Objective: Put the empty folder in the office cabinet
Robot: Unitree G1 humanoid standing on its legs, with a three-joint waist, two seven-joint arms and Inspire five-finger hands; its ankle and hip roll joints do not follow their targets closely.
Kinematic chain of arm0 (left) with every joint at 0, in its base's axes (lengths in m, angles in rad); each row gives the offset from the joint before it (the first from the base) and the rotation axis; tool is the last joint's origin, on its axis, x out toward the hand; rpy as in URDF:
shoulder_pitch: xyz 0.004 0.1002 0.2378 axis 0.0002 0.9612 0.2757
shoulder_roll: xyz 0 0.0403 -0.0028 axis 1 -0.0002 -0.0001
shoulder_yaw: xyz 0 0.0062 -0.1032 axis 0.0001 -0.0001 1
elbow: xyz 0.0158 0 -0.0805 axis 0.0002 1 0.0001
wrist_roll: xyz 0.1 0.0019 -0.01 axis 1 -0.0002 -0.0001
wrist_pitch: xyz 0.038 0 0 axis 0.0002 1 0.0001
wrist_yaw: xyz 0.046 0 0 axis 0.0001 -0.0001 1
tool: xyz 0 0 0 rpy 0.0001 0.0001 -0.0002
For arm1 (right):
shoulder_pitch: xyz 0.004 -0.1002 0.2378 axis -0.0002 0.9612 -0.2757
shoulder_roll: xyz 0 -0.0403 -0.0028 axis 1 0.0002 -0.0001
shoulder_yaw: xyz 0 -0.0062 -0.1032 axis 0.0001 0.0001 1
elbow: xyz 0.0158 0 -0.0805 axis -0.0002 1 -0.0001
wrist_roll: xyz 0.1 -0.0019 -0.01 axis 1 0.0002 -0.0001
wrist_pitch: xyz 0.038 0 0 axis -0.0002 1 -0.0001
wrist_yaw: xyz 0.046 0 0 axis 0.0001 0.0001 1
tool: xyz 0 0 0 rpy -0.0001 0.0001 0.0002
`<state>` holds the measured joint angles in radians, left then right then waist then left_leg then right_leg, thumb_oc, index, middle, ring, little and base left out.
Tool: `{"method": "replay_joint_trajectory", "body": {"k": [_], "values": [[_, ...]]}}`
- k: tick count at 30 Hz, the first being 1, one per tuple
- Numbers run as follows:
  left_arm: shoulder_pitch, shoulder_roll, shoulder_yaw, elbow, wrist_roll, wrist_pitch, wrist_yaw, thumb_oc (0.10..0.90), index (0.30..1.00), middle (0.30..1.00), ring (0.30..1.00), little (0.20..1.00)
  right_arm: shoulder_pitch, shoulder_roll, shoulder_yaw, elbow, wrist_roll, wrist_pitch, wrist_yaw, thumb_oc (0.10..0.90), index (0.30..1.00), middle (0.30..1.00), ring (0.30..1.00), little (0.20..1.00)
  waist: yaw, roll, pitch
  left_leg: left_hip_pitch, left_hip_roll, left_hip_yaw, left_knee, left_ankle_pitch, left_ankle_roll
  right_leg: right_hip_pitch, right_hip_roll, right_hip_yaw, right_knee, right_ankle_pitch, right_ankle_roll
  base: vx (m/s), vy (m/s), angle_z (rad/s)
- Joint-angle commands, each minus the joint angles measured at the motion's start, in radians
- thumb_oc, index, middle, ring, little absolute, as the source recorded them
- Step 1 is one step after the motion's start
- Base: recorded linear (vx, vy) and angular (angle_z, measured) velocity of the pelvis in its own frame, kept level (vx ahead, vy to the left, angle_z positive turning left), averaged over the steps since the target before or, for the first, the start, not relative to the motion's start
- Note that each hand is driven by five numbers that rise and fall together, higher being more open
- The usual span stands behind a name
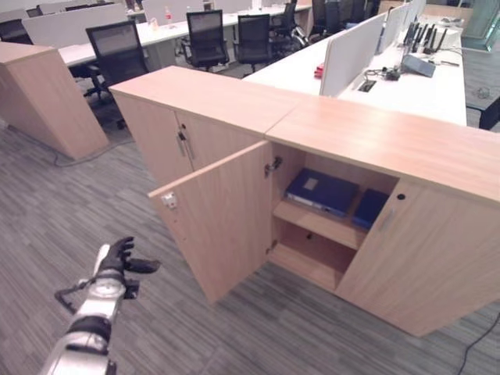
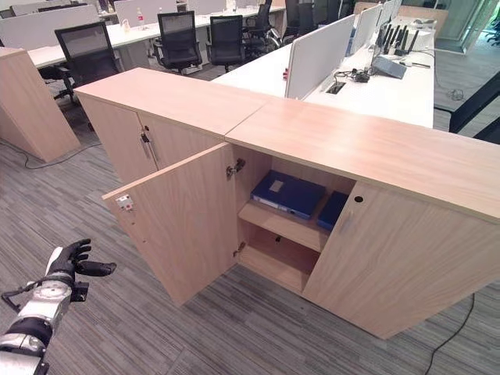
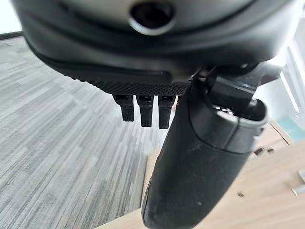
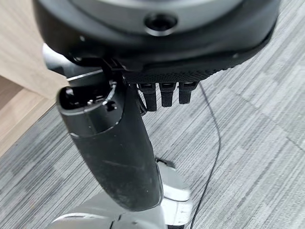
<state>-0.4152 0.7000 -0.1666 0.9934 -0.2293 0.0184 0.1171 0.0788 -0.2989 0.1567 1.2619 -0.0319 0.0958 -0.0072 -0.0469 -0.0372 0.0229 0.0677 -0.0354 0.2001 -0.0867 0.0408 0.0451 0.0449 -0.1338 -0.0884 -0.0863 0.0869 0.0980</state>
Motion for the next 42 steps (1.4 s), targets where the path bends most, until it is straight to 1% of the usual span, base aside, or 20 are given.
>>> {"method": "replay_joint_trajectory", "body": {"k": [1,5,6,8,13,15,16,19,20,21,22,24,26,27,31,33,34,38,40,42], "values": [[-0.224,0.084,-0.045,0.020,0.030,-0.073,-0.002,0.800,0.900,0.900,0.900,0.900,-0.057,-0.041,0.049,0.058,-0.001,0.000,-0.008,0.800,0.900,0.900,0.900,0.900,-0.019,0.023,-0.029,-0.005,-0.006,-0.007,-0.001,-0.120,-0.010,0.023,-0.077,-0.035,0.052,-0.077,0.116,0.06,0.057,-0.06],[-0.356,0.043,-0.115,0.112,0.002,-0.076,-0.024,0.800,0.900,0.900,0.900,0.900,-0.065,-0.044,0.062,0.066,-0.006,0.000,-0.006,0.800,0.900,0.900,0.900,0.900,-0.045,0.014,-0.029,-0.001,-0.006,0.019,-0.001,-0.130,-0.006,0.005,-0.079,-0.020,0.051,-0.059,0.124,0.03,0.030,-0.46],[-0.356,0.043,-0.115,0.112,0.002,-0.076,-0.024,0.800,0.900,0.900,0.900,0.900,-0.065,-0.044,0.062,0.066,-0.006,0.000,-0.006,0.800,0.900,0.900,0.900,0.900,-0.045,0.014,-0.029,-0.001,-0.006,0.019,-0.001,-0.130,-0.006,0.005,-0.079,-0.020,0.051,-0.059,0.124,0.06,0.031,-0.33],[-0.433,0.001,-0.117,0.164,-0.070,-0.081,-0.024,0.800,0.900,0.900,0.900,0.900,-0.078,-0.049,0.062,0.088,-0.006,0.001,-0.007,0.800,0.900,0.900,0.900,0.900,-0.067,0.015,-0.028,0.005,-0.007,0.031,-0.001,-0.140,-0.004,-0.003,-0.081,-0.018,0.051,-0.054,0.129,0.07,0.046,0.01],[-0.477,-0.050,-0.117,0.151,-0.153,-0.088,-0.032,0.800,0.900,0.900,0.900,0.900,-0.108,-0.069,0.044,0.157,-0.026,0.021,-0.007,0.800,0.900,0.900,0.900,0.900,-0.077,0.029,-0.033,0.015,-0.010,0.044,-0.001,-0.150,0.001,-0.003,-0.083,-0.020,0.040,-0.036,0.133,0.06,0.047,-0.07],[-0.486,-0.086,-0.118,0.097,-0.188,-0.098,-0.028,0.800,0.900,0.900,0.900,0.900,-0.121,-0.076,0.036,0.173,-0.031,0.026,-0.012,0.800,0.900,0.900,0.900,0.900,-0.076,0.032,-0.032,0.017,-0.011,0.038,-0.001,-0.151,0.001,0.004,-0.084,-0.031,0.038,-0.038,0.133,0.02,0.017,0.07],[-0.428,-0.152,-0.128,-0.096,-0.212,-0.119,-0.020,0.800,0.900,0.900,0.900,0.900,-0.134,-0.075,0.022,0.178,-0.040,0.033,-0.015,0.800,0.900,0.900,0.900,0.900,-0.067,0.032,-0.026,0.019,-0.014,0.022,-0.001,-0.152,0.001,0.019,-0.088,-0.052,0.035,-0.047,0.131,0.00,0.002,0.14],[-0.309,-0.246,-0.178,-0.352,-0.198,-0.138,-0.043,0.800,0.900,0.900,0.900,0.900,-0.144,-0.063,0.014,0.190,-0.057,0.041,-0.014,0.800,0.900,0.900,0.900,0.900,-0.049,0.027,-0.019,0.020,-0.019,0.002,-0.001,-0.153,0.003,0.034,-0.094,-0.081,0.038,-0.052,0.130,-0.01,-0.004,0.40],[-0.221,-0.331,-0.214,-0.503,-0.229,-0.149,-0.074,0.800,0.900,0.900,0.900,0.900,-0.150,-0.044,0.014,0.196,-0.073,0.042,-0.014,0.800,0.900,0.900,0.900,0.900,-0.036,0.020,-0.017,0.021,-0.022,-0.007,-0.001,-0.153,0.003,0.045,-0.097,-0.098,0.037,-0.059,0.127,0.00,-0.014,0.51],[-0.220,-0.331,-0.213,-0.504,-0.229,-0.148,-0.074,0.800,0.900,0.900,0.900,0.900,-0.150,-0.044,0.014,0.196,-0.073,0.042,-0.014,0.800,0.900,0.900,0.900,0.900,-0.036,0.020,-0.017,0.021,-0.022,-0.008,-0.001,-0.153,0.003,0.045,-0.097,-0.099,0.036,-0.059,0.127,-0.01,-0.037,0.44],[-0.169,-0.383,-0.235,-0.599,-0.257,-0.158,-0.089,0.800,0.900,0.900,0.900,0.900,-0.167,-0.030,0.016,0.187,-0.075,0.043,-0.024,0.800,0.900,0.900,0.900,0.900,-0.029,0.014,-0.012,0.021,-0.023,-0.016,-0.001,-0.154,0.003,0.048,-0.096,-0.106,0.038,-0.063,0.123,-0.02,-0.033,0.41],[-0.126,-0.410,-0.263,-0.703,-0.271,-0.157,-0.109,0.800,0.900,0.900,0.900,0.900,-0.183,-0.018,0.036,0.172,-0.095,0.042,-0.026,0.800,0.900,0.900,0.900,0.900,-0.019,0.009,-0.005,0.021,-0.022,-0.019,-0.001,-0.153,0.002,0.050,-0.096,-0.109,0.040,-0.067,0.119,-0.03,-0.047,0.28],[-0.090,-0.439,-0.312,-0.777,-0.287,-0.147,-0.147,0.800,0.900,0.900,0.900,0.900,-0.213,0.000,0.106,0.202,-0.200,0.064,0.002,0.800,0.900,0.900,0.900,0.900,-0.002,0.001,0.002,0.021,-0.021,-0.026,-0.001,-0.150,0.001,0.055,-0.095,-0.116,0.037,-0.072,0.113,-0.03,-0.067,0.04],[-0.081,-0.456,-0.368,-0.829,-0.286,-0.133,-0.185,0.800,0.900,0.900,0.900,0.900,-0.221,0.014,0.164,0.244,-0.304,0.084,0.037,0.800,0.900,0.900,0.900,0.900,0.012,-0.005,0.005,0.026,-0.022,-0.034,-0.001,-0.151,0.002,0.065,-0.096,-0.128,0.036,-0.076,0.112,-0.01,-0.059,0.01],[-0.070,-0.475,-0.424,-0.891,-0.315,-0.117,-0.222,0.800,0.900,0.900,0.900,0.900,-0.210,0.016,0.181,0.264,-0.357,0.102,0.042,0.800,0.900,0.900,0.900,0.900,0.020,-0.011,-0.001,0.025,-0.020,-0.038,-0.001,-0.151,0.002,0.072,-0.097,-0.138,0.028,-0.075,0.109,0.00,-0.061,0.03],[-0.092,-0.496,-0.479,-0.940,-0.344,-0.099,-0.242,0.800,0.900,0.900,0.900,0.900,-0.229,0.012,0.176,0.246,-0.338,0.106,0.005,0.800,0.900,0.900,0.900,0.900,0.018,-0.009,0.004,0.025,-0.017,-0.036,-0.001,-0.149,0.000,0.070,-0.092,-0.135,0.025,-0.076,0.104,-0.04,-0.065,-0.04],[-0.092,-0.496,-0.479,-0.940,-0.344,-0.099,-0.242,0.800,0.900,0.900,0.900,0.900,-0.229,0.012,0.176,0.246,-0.338,0.106,0.005,0.800,0.900,0.900,0.900,0.900,0.018,-0.009,0.004,0.025,-0.017,-0.036,-0.001,-0.149,0.000,0.070,-0.092,-0.135,0.025,-0.076,0.104,-0.05,-0.068,-0.11],[-0.142,-0.527,-0.554,-0.990,-0.382,-0.086,-0.260,0.800,0.900,0.900,0.900,0.900,-0.265,0.051,0.201,0.214,-0.292,0.094,-0.016,0.800,0.900,0.900,0.900,0.900,0.011,-0.003,0.012,0.027,-0.008,-0.030,-0.001,-0.145,-0.004,0.069,-0.083,-0.124,0.014,-0.075,0.095,-0.05,-0.073,-0.21],[-0.211,-0.537,-0.579,-1.033,-0.369,-0.115,-0.257,0.800,0.900,0.900,0.900,0.900,-0.280,0.071,0.233,0.191,-0.261,0.077,-0.023,0.800,0.900,0.900,0.900,0.900,0.002,0.002,0.008,0.030,0.000,-0.021,-0.001,-0.144,-0.009,0.076,-0.076,-0.115,0.002,-0.079,0.092,-0.05,-0.101,-0.25],[-0.228,-0.538,-0.578,-1.038,-0.374,-0.126,-0.253,0.800,0.900,0.900,0.900,0.900,-0.283,0.072,0.237,0.177,-0.243,0.070,-0.028,0.800,0.900,0.900,0.900,0.900,-0.002,0.005,0.007,0.033,0.004,-0.016,-0.001,-0.142,-0.014,0.078,-0.072,-0.111,-0.001,-0.082,0.089,-0.04,-0.103,-0.23]]}}
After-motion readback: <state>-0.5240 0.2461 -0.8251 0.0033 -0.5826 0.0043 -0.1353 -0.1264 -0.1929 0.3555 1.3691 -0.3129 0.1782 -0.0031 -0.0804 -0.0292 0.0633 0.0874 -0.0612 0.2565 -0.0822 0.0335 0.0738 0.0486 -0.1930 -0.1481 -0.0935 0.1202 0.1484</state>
